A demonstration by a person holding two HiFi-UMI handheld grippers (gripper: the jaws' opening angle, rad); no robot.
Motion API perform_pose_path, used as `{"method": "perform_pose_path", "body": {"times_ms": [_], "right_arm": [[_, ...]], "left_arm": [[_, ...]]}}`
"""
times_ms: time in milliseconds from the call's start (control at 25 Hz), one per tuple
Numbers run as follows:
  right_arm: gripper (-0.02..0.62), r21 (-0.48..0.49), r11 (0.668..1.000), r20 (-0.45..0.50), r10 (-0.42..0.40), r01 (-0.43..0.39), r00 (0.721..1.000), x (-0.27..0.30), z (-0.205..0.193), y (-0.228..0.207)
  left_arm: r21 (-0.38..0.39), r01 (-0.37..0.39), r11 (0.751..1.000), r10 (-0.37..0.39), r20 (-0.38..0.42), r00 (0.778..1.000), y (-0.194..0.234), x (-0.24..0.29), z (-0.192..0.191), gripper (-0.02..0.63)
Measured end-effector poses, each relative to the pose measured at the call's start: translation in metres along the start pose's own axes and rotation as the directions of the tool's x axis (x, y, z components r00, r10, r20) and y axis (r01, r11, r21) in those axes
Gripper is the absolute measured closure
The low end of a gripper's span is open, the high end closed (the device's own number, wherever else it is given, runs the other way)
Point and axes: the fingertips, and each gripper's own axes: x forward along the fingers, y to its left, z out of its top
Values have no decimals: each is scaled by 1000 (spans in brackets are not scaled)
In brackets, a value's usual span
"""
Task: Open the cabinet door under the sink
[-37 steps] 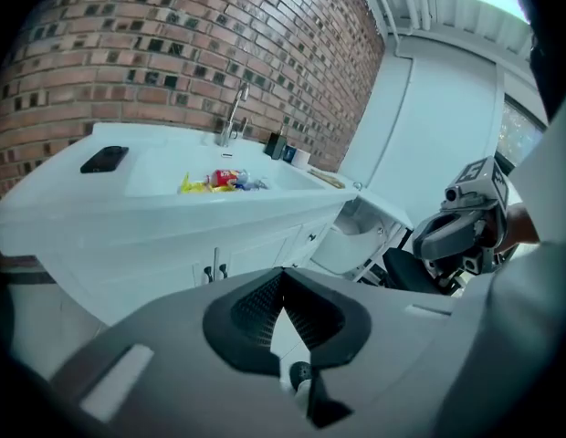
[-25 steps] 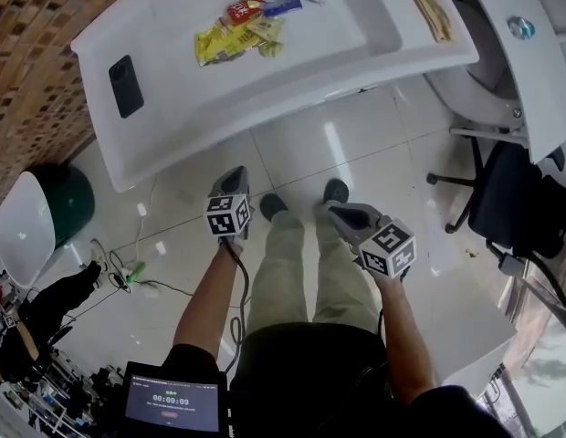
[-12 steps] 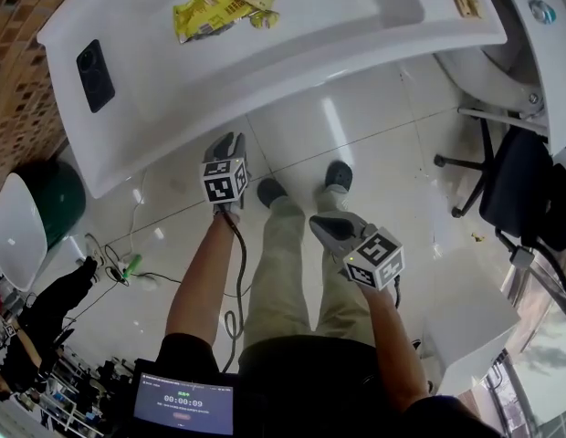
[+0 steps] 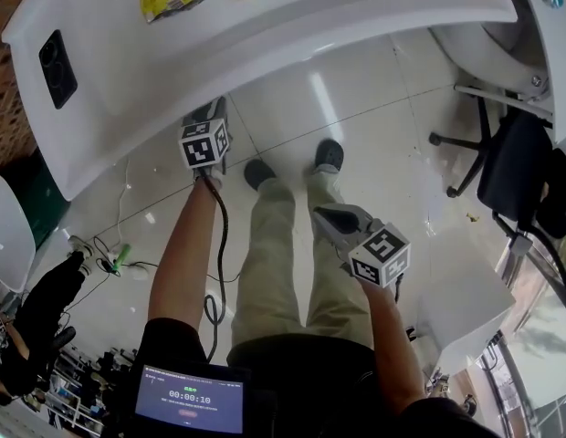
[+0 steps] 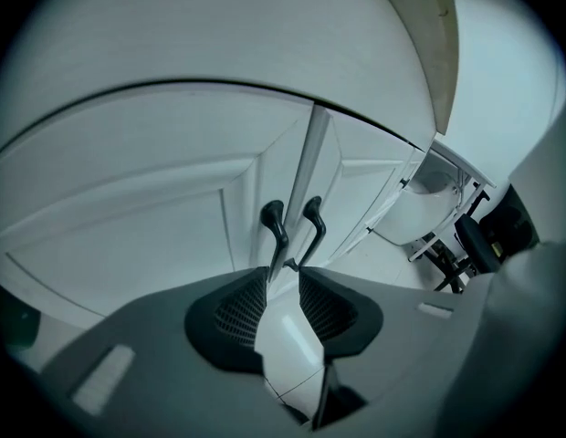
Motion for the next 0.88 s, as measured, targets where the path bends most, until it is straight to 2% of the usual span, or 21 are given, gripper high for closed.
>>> {"method": "perform_pose_path", "body": {"times_ms": [160, 360, 560, 600, 680, 880], "right_arm": [[603, -21, 1000, -21, 18, -18, 1000, -5, -4, 3], [603, -28, 999, -22, 25, -25, 999, -8, -2, 1], [603, -28, 999, -36, 25, -26, 999, -11, -6, -4], [603, -28, 999, -38, 26, -27, 999, -12, -7, -5], [603, -29, 999, -39, 28, -29, 999, -13, -9, -5], [603, -34, 999, -51, 28, -30, 998, -15, -14, -7]], "left_arm": [[-34, -5, 999, 4, -4, 1000, 2, 9, 7, 465], [-35, -1, 999, 1, -1, 1000, 2, 20, 10, 465], [-54, -12, 998, 10, -20, 1000, 3, 29, 7, 476], [-57, -19, 998, 18, -18, 1000, 4, 29, 7, 497], [-56, -27, 998, 26, -10, 1000, 5, 27, 8, 520], [-24, -28, 999, 28, -24, 999, 1, 23, 3, 528]]}}
